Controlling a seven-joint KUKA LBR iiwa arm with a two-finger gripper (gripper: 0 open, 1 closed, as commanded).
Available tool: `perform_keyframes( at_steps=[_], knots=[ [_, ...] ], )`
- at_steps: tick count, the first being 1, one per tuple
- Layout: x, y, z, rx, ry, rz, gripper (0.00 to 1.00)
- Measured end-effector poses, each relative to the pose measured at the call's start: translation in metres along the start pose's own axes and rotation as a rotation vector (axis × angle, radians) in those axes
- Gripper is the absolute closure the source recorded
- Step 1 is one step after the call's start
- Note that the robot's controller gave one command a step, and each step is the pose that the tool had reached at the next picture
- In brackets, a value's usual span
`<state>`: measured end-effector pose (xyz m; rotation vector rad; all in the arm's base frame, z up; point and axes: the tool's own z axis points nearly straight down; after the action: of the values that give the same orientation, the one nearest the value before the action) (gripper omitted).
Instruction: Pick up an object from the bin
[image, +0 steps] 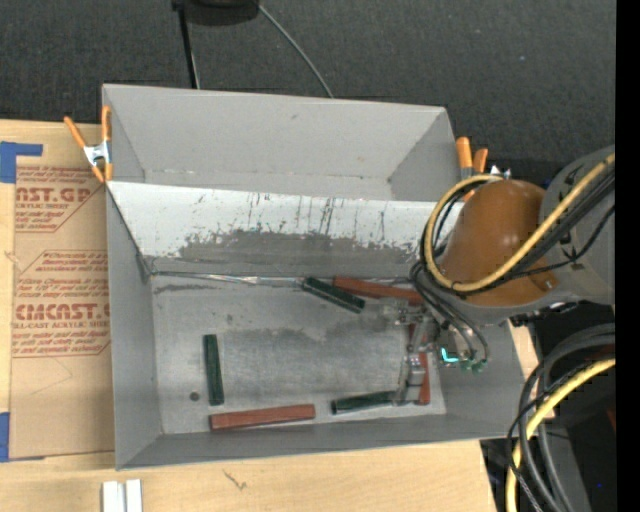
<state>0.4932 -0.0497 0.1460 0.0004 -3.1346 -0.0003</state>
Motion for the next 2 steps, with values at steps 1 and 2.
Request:
perform_keyframes(
  at_steps=[1, 2],
  knots=[
    [-0.002, 0.000, -0.003, 0.001, -0.007, -0.001, 0.00],
    [0.000, 0.005, 0.034, 0.000, -0.017, 0.147, 0.00]
  ],
)
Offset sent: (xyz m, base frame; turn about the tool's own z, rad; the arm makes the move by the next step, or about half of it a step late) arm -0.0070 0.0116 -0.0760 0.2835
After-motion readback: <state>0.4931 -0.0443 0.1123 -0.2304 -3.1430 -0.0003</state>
